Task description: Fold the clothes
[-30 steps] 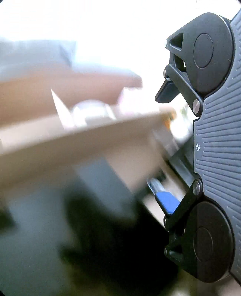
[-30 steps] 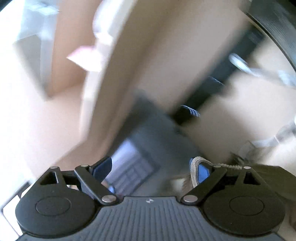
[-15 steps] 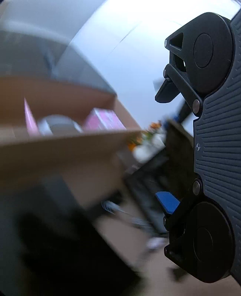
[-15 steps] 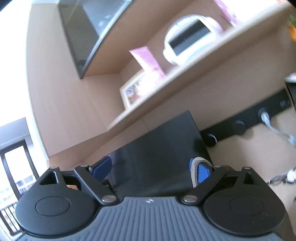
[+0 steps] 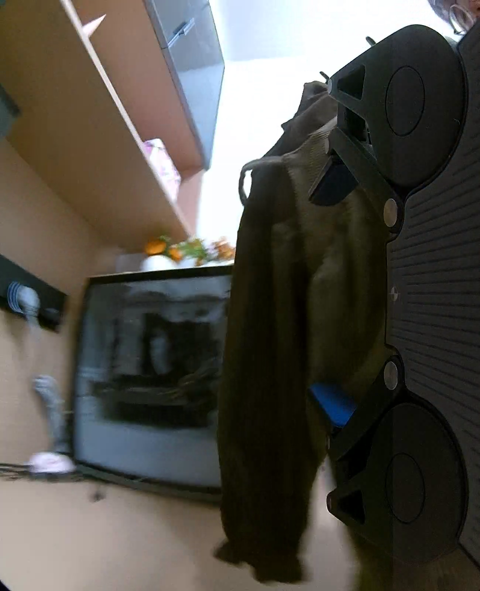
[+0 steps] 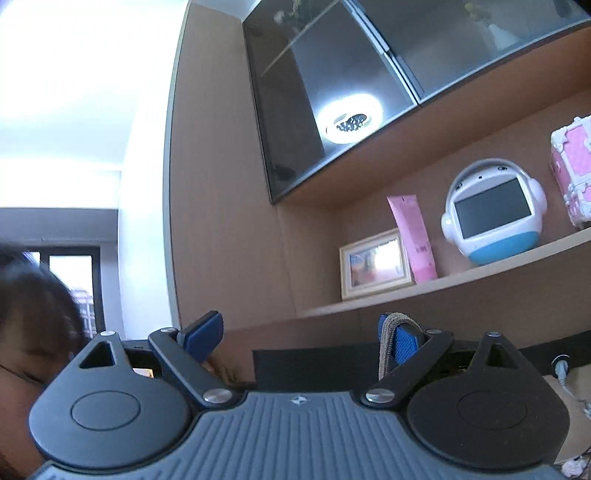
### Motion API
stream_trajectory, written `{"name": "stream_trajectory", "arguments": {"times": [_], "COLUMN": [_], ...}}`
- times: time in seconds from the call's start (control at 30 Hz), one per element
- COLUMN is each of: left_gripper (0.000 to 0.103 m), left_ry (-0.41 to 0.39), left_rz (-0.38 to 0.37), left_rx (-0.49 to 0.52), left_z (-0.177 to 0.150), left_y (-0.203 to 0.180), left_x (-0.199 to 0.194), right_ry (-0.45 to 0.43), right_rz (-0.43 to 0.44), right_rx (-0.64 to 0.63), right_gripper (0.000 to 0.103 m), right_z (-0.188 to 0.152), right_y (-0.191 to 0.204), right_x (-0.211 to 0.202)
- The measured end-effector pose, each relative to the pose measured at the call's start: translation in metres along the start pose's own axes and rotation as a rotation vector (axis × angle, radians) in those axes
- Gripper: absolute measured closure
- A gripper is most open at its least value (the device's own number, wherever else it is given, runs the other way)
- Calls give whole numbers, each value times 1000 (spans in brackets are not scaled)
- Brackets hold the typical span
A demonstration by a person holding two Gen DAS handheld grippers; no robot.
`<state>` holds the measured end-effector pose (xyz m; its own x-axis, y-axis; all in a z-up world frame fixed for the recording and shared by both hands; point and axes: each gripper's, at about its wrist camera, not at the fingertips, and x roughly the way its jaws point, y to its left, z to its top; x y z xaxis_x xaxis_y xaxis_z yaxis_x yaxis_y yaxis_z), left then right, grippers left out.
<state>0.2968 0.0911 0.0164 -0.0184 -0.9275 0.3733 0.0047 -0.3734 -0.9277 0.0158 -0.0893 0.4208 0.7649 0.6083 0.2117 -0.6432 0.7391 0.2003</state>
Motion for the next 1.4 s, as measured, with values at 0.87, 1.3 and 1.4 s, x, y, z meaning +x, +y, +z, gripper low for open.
{"name": "stream_trajectory", "arguments": {"times": [0.87, 1.3, 1.4], "left_gripper": [0, 0, 0], "left_ry": [-38, -265, -295], "left_rz": [-295, 2, 146], "left_rx": [463, 993, 1163], "left_z": [34, -56, -97], "left_y": [-167, -303, -338], "left_x": [24, -29, -33], "right_ry": [146, 54, -14], "right_rz": [-53, -113, -51], "right_rx": [11, 322, 259], "right_gripper": [11, 17, 17], "right_z": [-25, -102, -95], "right_y": [-22, -125, -108], "right_x": [33, 21, 11]}}
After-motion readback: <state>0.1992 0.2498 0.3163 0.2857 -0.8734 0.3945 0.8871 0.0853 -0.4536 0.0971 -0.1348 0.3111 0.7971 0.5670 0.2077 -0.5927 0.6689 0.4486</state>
